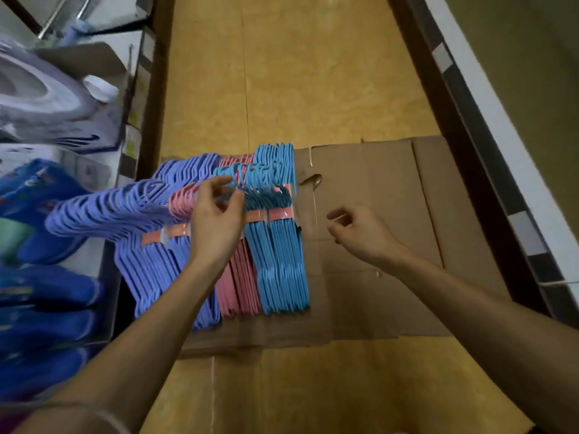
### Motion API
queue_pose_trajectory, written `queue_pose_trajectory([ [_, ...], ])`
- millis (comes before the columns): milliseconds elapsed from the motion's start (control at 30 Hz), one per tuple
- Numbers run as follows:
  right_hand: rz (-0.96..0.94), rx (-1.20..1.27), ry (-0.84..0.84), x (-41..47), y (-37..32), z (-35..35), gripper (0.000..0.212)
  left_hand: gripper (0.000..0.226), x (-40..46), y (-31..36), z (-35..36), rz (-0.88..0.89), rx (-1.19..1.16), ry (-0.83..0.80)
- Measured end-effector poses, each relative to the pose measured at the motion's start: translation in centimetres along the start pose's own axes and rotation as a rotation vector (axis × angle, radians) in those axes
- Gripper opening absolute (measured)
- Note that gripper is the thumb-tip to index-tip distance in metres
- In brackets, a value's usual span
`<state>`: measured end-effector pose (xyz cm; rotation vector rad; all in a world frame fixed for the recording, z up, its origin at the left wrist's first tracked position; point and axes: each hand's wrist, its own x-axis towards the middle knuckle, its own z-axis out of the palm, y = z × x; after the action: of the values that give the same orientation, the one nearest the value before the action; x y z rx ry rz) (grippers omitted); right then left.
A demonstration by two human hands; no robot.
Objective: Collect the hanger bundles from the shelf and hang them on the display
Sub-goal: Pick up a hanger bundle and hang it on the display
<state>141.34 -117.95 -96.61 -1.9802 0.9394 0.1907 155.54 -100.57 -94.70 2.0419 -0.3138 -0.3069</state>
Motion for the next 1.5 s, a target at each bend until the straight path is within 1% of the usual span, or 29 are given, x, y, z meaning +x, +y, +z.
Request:
queue_pose_trajectory([
  [67,0.028,0.031,-0.037,1.7,2.1,2.2,0.03,0.029,1.2,-1.7,1.0,0.21,0.164,0.058],
  [133,0.049,0.063,-0.074,3.0,3.7,4.3,0.029,0.037,2.3,-2.9,1.9,0.447,0.362,0.054],
  [167,0.064,0.087,-0.088,3.5,4.4,5.3,0.029,0.04,2.8,-3.0,2.2,0.528,0.467,0.04],
  [233,0.085,0.139,-0.11,4.4,5.6,7.0,0.028,0.044,4.1,-3.1,2.8,0.617,0.666,0.007],
  [267,0.084,0.153,-0.117,4.7,5.9,7.7,0.028,0.045,4.9,-3.0,3.0,0.635,0.738,-0.002],
  [333,0.08,0.16,-0.123,5.4,6.6,9.0,0.032,0.045,6.5,-2.7,3.1,0.603,0.831,-0.039],
  [400,0.096,0.209,-0.132,5.9,7.0,10.1,0.037,0.045,7.4,-3.0,2.9,0.502,0.853,-0.126],
  [467,0.132,0.329,-0.187,6.1,7.1,11.2,0.037,0.046,7.7,-3.6,2.6,0.399,0.789,-0.22],
  [533,0.179,0.473,-0.287,6.3,7.2,12.4,0.042,0.048,7.6,-3.9,2.4,0.376,0.726,-0.254],
  [567,0.196,0.54,-0.339,6.3,7.4,13.1,0.039,0.049,7.5,-3.9,2.4,0.388,0.725,-0.258],
  [633,0.229,0.689,-0.389,6.3,7.7,14.3,0.034,0.051,7.3,-4.0,2.4,0.415,0.756,-0.252],
  [733,0.273,0.887,-0.416,6.6,7.9,15.2,0.042,0.052,7.0,-4.0,2.6,0.434,0.776,-0.215],
  [833,0.257,0.94,-0.45,6.8,7.9,15.4,0.045,0.053,6.8,-3.9,3.1,0.435,0.794,-0.199],
  [967,0.235,0.936,-0.438,6.5,7.9,15.0,0.043,0.052,6.7,-3.1,3.6,0.449,0.774,-0.188],
  [1033,0.225,0.949,-0.444,6.5,8.3,14.5,0.045,0.052,6.5,-2.8,3.9,0.461,0.734,-0.2],
  [1067,0.216,0.954,-0.445,6.6,8.5,14.0,0.045,0.051,6.5,-2.5,4.2,0.464,0.675,-0.208],
  [1167,0.191,0.949,-0.439,6.8,9.6,12.0,0.04,0.042,6.1,-1.0,5.1,0.418,0.359,-0.156],
  [1233,0.189,0.949,-0.438,6.9,10.6,10.1,0.039,0.037,6.2,-0.1,5.8,0.302,0.133,-0.076],
  [1333,0.194,0.905,-0.481,7.2,12.1,7.0,0.044,0.032,6.6,0.5,7.0,0.055,-0.193,-0.007],
  [1400,0.196,0.852,-0.521,7.4,12.9,4.8,0.044,0.039,6.8,0.1,8.1,-0.087,-0.318,-0.012],
  [1500,0.225,0.786,-0.547,7.8,14.2,2.3,0.045,0.057,6.4,-0.5,10.1,-0.22,-0.378,-0.121],
])
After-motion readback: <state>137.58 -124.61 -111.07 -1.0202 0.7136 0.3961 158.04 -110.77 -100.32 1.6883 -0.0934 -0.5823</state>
